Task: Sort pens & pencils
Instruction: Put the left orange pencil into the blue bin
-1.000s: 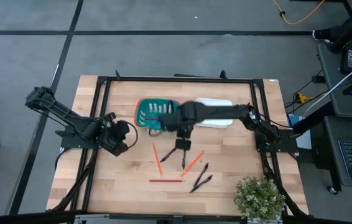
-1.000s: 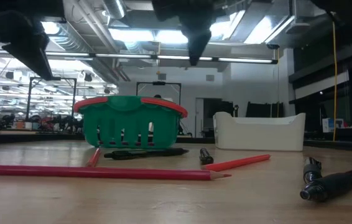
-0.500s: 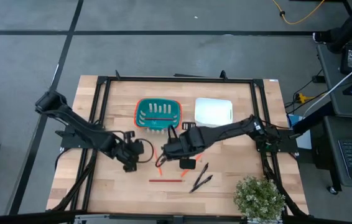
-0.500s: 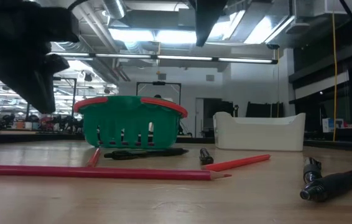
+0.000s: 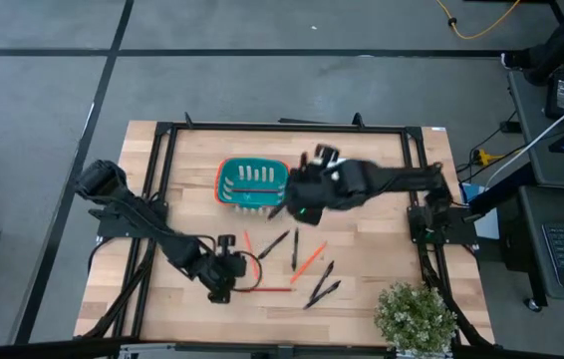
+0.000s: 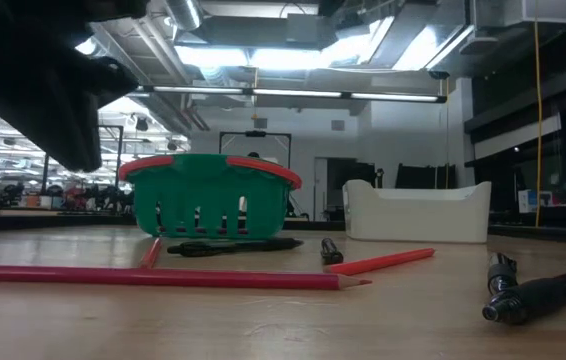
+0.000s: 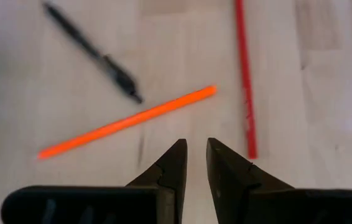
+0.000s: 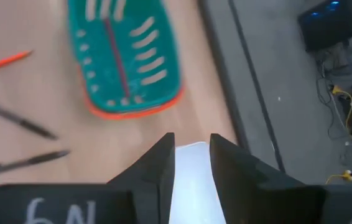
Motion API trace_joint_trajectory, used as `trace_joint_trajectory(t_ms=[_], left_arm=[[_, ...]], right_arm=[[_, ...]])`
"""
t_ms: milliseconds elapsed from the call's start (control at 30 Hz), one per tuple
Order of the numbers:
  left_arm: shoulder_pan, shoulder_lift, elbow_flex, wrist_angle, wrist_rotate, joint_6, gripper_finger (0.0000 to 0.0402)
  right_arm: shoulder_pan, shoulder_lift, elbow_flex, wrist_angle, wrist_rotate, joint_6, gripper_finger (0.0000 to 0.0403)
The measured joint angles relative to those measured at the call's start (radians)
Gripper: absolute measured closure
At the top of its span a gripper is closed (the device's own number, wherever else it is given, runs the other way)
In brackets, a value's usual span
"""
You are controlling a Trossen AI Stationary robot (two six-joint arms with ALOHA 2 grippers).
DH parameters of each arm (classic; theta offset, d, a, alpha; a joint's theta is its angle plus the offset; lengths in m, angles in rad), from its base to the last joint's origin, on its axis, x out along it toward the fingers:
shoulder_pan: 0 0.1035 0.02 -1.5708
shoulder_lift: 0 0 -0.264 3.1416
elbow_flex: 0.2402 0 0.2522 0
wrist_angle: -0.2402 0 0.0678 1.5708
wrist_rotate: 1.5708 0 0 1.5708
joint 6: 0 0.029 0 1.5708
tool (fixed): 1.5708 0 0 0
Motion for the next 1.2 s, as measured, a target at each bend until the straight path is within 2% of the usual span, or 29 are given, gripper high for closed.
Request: trace_joint_trajectory(t_ms=[167,400,633,833,1033,1200], left_arm=[[0.011,0.119,0.12,-0.009,0.055,0.08,0.0345],[0.06,0.226,0.226,-0.043,0.121,0.103,0.0345],[0.111,0.249,0.271,-0.026,0.199,0.017,0.0345],[0.121,0.249,0.286,-0.017,0.202,-0.033,0.0345],[0.146,0.249,0.286,-0.144,0.188,-0.079,0.0345],[0.157,0.249,0.286,-0.201,0.183,0.038,0.0345]], right_arm=[[-0.049,-0.083,0.0,0.01,0.001,0.009,0.0301],[-0.064,-0.102,0.001,0.024,-0.01,-0.005,0.0301],[-0.065,-0.093,0.001,0.032,-0.027,-0.057,0.0301],[-0.065,-0.094,0.001,0.033,-0.027,-0.092,0.0301],[-0.065,-0.093,0.001,0.027,-0.018,-0.108,0.0301],[-0.065,-0.094,0.001,0.012,-0.017,-0.108,0.0301]])
